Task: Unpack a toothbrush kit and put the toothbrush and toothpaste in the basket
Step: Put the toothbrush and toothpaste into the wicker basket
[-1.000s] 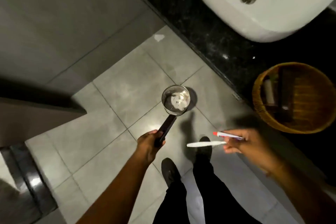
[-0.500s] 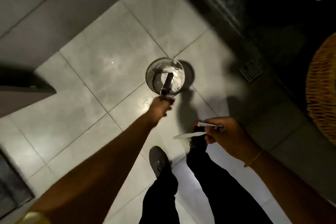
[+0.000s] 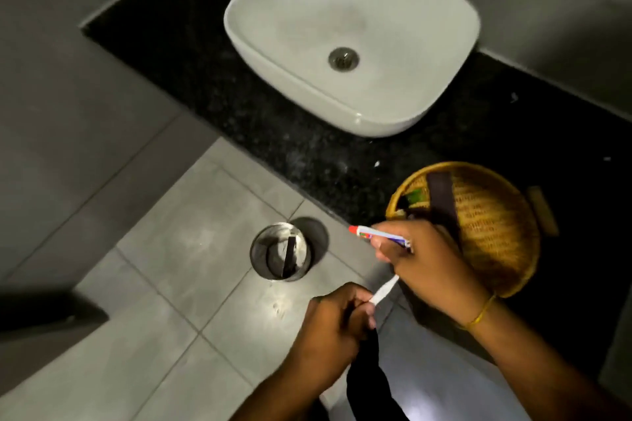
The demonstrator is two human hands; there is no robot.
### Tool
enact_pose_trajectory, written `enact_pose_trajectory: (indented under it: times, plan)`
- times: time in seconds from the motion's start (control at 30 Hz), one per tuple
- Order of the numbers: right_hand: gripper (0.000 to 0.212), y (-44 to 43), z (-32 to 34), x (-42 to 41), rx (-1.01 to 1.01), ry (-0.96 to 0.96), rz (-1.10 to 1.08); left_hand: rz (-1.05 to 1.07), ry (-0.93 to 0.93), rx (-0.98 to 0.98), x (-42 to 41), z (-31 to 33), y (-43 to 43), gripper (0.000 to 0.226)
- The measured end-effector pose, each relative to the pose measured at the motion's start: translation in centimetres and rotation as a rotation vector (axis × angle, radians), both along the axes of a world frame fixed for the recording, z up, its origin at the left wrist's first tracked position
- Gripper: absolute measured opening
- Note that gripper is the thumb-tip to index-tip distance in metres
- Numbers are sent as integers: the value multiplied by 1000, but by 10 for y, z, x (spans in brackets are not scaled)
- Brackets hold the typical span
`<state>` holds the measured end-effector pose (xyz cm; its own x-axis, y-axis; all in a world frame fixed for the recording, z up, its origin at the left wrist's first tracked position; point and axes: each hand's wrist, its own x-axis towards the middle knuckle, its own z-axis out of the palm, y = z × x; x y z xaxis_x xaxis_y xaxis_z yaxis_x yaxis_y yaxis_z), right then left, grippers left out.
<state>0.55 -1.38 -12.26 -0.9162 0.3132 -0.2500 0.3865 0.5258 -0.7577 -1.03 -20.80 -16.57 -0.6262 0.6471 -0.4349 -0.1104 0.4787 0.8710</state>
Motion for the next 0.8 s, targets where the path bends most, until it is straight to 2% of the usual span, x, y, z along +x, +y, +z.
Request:
enact_pose_trajectory:
  times: [0.13,0.2,0.27,0.37,0.5,0.63,0.7,0.8]
  plan:
    - [18,52,54,5,-100,191,-209,-34,-159,115,-3,35,66,15]
    - [24,84,71,15,-66,254,-336,-10,-240,141,-1,45,98,19]
    - [19,116,74,29,-37,292,-451,52,-341,139,2,52,126,20]
    - [12,150,71,52,-92,244,-607,147,-493,89,9,52,158,20]
    - [12,166,54,84,-11,72,-581,285,-672,27,19,39,190,26]
    - [7,163,37,103,130,-97,-551,284,-609,-60,28,31,208,20]
    - [14,163,29,102,236,-207,-482,289,-531,-84,31,24,215,19]
    - [22,159,25,87,290,-345,-388,293,-348,-201,34,4,226,19]
